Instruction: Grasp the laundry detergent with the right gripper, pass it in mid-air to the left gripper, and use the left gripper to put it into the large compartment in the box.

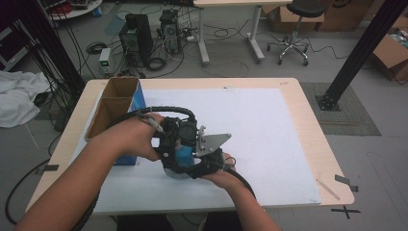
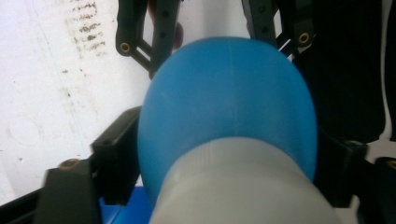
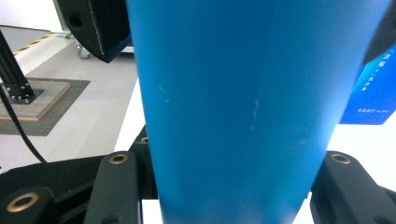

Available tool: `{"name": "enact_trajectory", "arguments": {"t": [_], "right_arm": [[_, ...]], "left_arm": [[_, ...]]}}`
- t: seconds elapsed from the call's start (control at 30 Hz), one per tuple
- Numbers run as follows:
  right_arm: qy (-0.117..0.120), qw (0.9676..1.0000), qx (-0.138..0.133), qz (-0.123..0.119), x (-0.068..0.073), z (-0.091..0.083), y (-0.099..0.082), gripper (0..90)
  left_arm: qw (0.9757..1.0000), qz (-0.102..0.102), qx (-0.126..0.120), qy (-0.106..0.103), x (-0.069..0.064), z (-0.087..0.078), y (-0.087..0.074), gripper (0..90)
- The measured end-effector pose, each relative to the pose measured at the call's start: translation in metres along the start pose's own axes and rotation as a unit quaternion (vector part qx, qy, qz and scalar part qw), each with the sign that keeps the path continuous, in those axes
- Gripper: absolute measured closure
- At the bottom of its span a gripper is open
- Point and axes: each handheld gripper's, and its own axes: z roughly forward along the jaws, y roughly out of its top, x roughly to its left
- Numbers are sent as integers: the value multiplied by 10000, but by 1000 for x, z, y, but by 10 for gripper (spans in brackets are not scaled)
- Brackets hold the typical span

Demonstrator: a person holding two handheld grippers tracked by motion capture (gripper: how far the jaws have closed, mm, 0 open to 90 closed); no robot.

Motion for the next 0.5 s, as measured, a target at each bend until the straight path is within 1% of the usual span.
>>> {"name": "enact_trajectory", "arguments": {"t": [0.1, 0.2, 0.37, 0.5], "right_arm": [[-11, 10000, -4, -10, 0, 1, 0, 464], [-12, 10000, -8, -15, 0, 1, 0, 464], [-22, 10000, -14, -19, -1, 0, 0, 464], [-12, 10000, -18, -9, -1, 0, 0, 463]], "left_arm": [[10000, -38, 1, 42, 0, 0, -1, 272], [10000, -45, 24, 37, 0, 0, -2, 274], [10000, -51, 14, 79, 0, 0, -3, 327], [10000, -58, 63, 51, 0, 0, -3, 337]]}}
